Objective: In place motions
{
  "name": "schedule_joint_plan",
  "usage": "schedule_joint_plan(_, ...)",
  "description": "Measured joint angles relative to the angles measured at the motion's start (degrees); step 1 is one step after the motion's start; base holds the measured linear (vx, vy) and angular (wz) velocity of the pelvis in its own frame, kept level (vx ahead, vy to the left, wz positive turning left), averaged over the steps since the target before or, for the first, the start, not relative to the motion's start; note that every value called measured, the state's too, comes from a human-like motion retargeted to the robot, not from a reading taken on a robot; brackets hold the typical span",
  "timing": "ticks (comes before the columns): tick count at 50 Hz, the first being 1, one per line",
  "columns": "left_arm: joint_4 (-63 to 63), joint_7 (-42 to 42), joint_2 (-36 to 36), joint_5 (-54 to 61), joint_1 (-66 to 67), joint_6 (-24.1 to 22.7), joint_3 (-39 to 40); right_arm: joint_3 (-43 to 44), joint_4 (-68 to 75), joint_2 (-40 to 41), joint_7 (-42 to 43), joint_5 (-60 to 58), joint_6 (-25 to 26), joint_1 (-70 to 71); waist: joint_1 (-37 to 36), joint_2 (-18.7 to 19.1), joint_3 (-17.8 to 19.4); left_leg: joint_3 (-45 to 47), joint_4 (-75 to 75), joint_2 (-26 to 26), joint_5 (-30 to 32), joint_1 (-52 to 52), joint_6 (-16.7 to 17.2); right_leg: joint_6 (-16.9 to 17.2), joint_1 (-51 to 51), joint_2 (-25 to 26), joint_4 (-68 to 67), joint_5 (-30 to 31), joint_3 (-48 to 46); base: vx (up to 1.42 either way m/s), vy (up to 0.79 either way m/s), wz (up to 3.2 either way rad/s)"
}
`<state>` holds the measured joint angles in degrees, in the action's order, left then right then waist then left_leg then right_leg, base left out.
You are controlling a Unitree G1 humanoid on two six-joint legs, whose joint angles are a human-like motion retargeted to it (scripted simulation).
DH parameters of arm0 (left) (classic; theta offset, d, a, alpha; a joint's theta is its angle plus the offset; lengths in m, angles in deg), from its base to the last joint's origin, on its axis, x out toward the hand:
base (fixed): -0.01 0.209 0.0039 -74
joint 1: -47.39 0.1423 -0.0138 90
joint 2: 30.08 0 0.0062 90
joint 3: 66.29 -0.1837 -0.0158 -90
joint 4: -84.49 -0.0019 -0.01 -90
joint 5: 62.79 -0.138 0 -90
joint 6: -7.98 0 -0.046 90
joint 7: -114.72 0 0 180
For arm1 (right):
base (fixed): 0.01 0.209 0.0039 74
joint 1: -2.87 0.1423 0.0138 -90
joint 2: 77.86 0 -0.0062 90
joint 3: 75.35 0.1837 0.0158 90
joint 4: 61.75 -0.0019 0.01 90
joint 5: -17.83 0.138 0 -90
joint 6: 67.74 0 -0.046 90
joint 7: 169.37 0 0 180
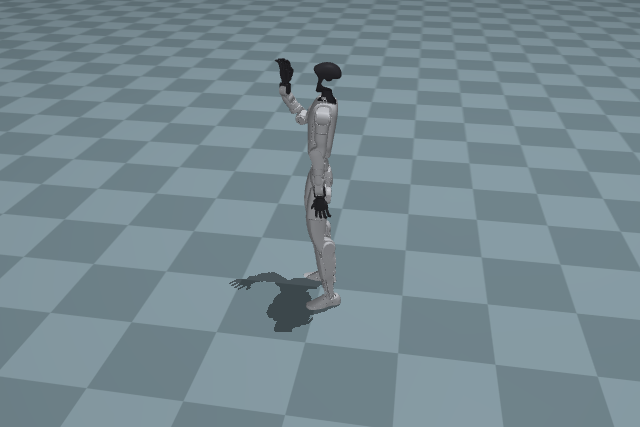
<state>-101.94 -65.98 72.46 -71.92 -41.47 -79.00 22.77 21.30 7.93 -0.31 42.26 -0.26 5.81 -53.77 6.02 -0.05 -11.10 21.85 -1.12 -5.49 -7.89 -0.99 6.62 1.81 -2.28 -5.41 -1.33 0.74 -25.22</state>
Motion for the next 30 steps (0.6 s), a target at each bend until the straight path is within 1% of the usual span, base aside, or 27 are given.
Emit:
schedule_joint_plan(2, -0.1, 0.1, -0.2, 0.2, -0.2, 0.1, 0.0, 0.0, 1.2, 0.1, 0.1, -2.3, 3.4, 2.4, -0.2, -0.2, -0.4, -0.1, 0.0, 0.0, 0.0, -0.1, 0.0, 0.0, 0.0, 0.0, 0.0, -0.1, -0.1, 0.00, 0.00, 0.00)
schedule_joint_plan(3, -0.1, 0.1, -0.3, 0.2, -0.3, 0.1, 0.0, -0.5, 2.2, 0.9, -1.8, -2.6, 7.2, 3.7, -0.2, -0.2, -0.6, -0.1, 0.0, 0.0, -0.1, -0.2, 0.0, 0.0, -0.1, 0.1, 0.0, -0.1, -0.2, 0.00, 0.00, 0.00)
schedule_joint_plan(5, -0.1, 0.0, -0.5, 0.2, -0.4, 0.2, 0.2, -1.3, 4.5, 2.8, -11.2, -0.5, 18.5, 5.8, -0.2, -0.3, -0.9, -0.2, 0.0, 0.0, -0.1, -0.2, 0.0, 0.0, 0.0, 0.1, 0.0, -0.2, -0.3, 0.00, 0.00, 0.00)
schedule_joint_plan(7, 0.0, 0.0, -0.6, 0.4, -0.5, 0.2, 0.4, -1.4, 6.4, 4.1, -24.3, 3.1, 29.6, 6.9, -0.1, -0.4, -1.2, -0.3, -0.1, 0.0, -0.1, -0.3, 0.0, 0.0, 0.0, 0.1, 0.0, -0.2, -0.4, 0.00, 0.00, 0.00)
schedule_joint_plan(8, 0.1, 0.0, -0.7, 0.5, -0.5, 0.2, 0.5, -1.4, 6.7, 4.3, -30.9, 5.2, 33.5, 6.9, -0.1, -0.4, -1.3, -0.3, -0.1, 0.0, -0.1, -0.3, 0.0, 0.0, 0.0, 0.1, 0.0, -0.2, -0.5, 0.00, 0.00, 0.00)
schedule_joint_plan(9, 0.2, 0.0, -0.7, 0.6, -0.6, 0.1, 0.6, -1.5, 6.6, 4.5, -35.0, 7.6, 35.2, 6.4, -0.1, -0.4, -1.3, -0.4, -0.1, 0.0, -0.1, -0.3, 0.0, 0.0, 0.1, 0.1, 0.0, -0.3, -0.6, 0.00, 0.00, 0.00)
schedule_joint_plan(10, 0.4, 0.0, -0.6, 0.6, -0.6, 0.1, 0.6, -1.7, 6.3, 4.7, -37.7, 10.1, 35.8, 5.8, -0.1, -0.4, -1.2, -0.5, -0.1, 0.0, -0.1, -0.4, 0.0, 0.0, 0.2, 0.1, 0.0, -0.3, -0.6, 0.00, 0.00, 0.00)
schedule_joint_plan(12, 0.6, 0.0, -0.6, 0.7, -0.7, 0.0, 0.7, -1.2, 4.1, 4.5, -34.2, 14.8, 27.1, 3.5, 0.1, -0.5, -1.1, -0.6, -0.2, 0.0, 0.0, -0.5, 0.1, 0.0, 0.2, 0.1, 0.1, -0.3, -0.8, 0.00, 0.00, 0.00)
schedule_joint_plan(13, 0.5, -0.1, -0.5, 0.8, -0.8, 0.0, 0.8, -1.0, 3.1, 4.2, -30.1, 16.0, 20.6, 2.0, 0.1, -0.5, -1.0, -0.6, -0.1, 0.0, 0.0, -0.5, 0.1, 0.0, 0.2, 0.1, 0.1, -0.3, -0.8, 0.00, 0.00, 0.00)
schedule_joint_plan(15, 0.4, -0.1, -0.2, 1.1, -0.9, 0.0, 0.7, -0.4, 1.2, 3.1, -19.2, 14.7, 6.4, -1.3, 0.2, -0.4, -0.8, -0.4, -0.1, 0.0, 0.0, -0.4, 0.1, 0.0, 0.1, 0.1, 0.1, -0.3, -0.7, 0.00, 0.00, 0.00)
schedule_joint_plan(16, 0.3, 0.0, -0.1, 1.1, -0.9, 0.0, 0.6, 0.1, 0.5, 2.4, -11.3, 11.0, 0.9, -3.3, 0.2, -0.3, -0.7, -0.3, -0.1, -0.1, -0.1, -0.4, 0.1, 0.0, 0.0, 0.2, 0.1, -0.3, -0.6, 0.00, 0.00, 0.00)
schedule_joint_plan(17, 0.2, 0.1, 0.0, 1.1, -0.9, 0.0, 0.6, 0.5, -0.2, 1.8, -3.8, 7.5, -3.4, -5.2, 0.3, -0.1, -0.7, -0.2, -0.1, -0.1, -0.1, -0.4, 0.1, 0.0, 0.0, 0.2, 0.1, -0.3, -0.4, 0.00, 0.00, 0.00)
schedule_joint_plan(18, 0.2, 0.1, 0.1, 1.0, -0.9, 0.0, 0.6, 1.0, -1.0, 1.3, 2.9, 4.0, -5.4, -7.1, 0.4, 0.0, -0.6, -0.2, 0.0, -0.2, -0.1, -0.4, 0.1, 0.0, -0.1, 0.3, 0.1, -0.2, -0.3, 0.00, 0.00, 0.00)
schedule_joint_plan(20, 0.1, 0.1, 0.5, 1.0, -0.8, 0.0, 0.5, 1.0, -1.9, 0.9, 12.9, -3.4, -6.7, -11.4, 0.6, 0.3, -0.4, 0.1, 0.0, -0.3, -0.1, -0.2, 0.1, 0.0, -0.1, 0.4, 0.1, -0.2, 0.0, 0.00, 0.00, 0.00)
schedule_joint_plan(22, 0.2, 0.2, 0.7, 1.2, -0.7, 0.0, 0.4, -0.2, -0.9, 1.9, 14.2, -8.1, -6.7, -15.2, 0.8, 0.6, -0.1, 0.3, 0.0, -0.3, -0.2, -0.1, 0.1, -0.1, -0.1, 0.4, 0.1, -0.2, 0.2, 0.00, 0.00, 0.00)
schedule_joint_plan(25, 0.0, 0.2, 0.9, 1.3, -0.7, 0.0, 0.0, -3.6, 4.0, 3.8, 14.7, -9.3, -7.9, -19.4, 1.1, 1.0, 0.2, 0.6, 0.1, -0.3, -0.3, 0.3, 0.0, -0.1, 0.0, 0.5, 0.2, -0.1, 0.6, 0.00, 0.00, 0.00)
schedule_joint_plan(26, 0.0, 0.2, 0.8, 1.3, -0.8, 0.1, -0.2, -4.9, 6.4, 4.7, 14.7, -8.9, -7.5, -20.3, 1.2, 1.1, 0.2, 0.7, 0.1, -0.3, -0.3, 0.5, 0.0, -0.1, 0.0, 0.5, 0.2, -0.1, 0.7, 0.00, 0.00, 0.00)
schedule_joint_plan(28, 0.0, 0.4, 0.7, 1.0, -1.0, 0.2, -0.3, -7.4, 11.0, 7.2, 13.4, -6.6, -4.8, -21.5, 1.4, 1.3, 0.3, 0.9, 0.2, -0.3, -0.3, 0.7, 0.0, -0.1, 0.1, 0.6, 0.2, 0.0, 1.0, 0.00, 0.00, 0.00)
schedule_joint_plan(30, 0.2, 0.4, 0.6, 0.8, -1.2, 0.2, -0.3, -9.0, 14.5, 10.3, 4.9, -0.9, 3.3, -22.0, 1.5, 1.6, 0.4, 0.9, 0.2, -0.2, -0.3, 0.9, 0.0, -0.1, 0.2, 0.6, 0.2, 0.0, 1.0, 0.00, 0.00, 0.00)
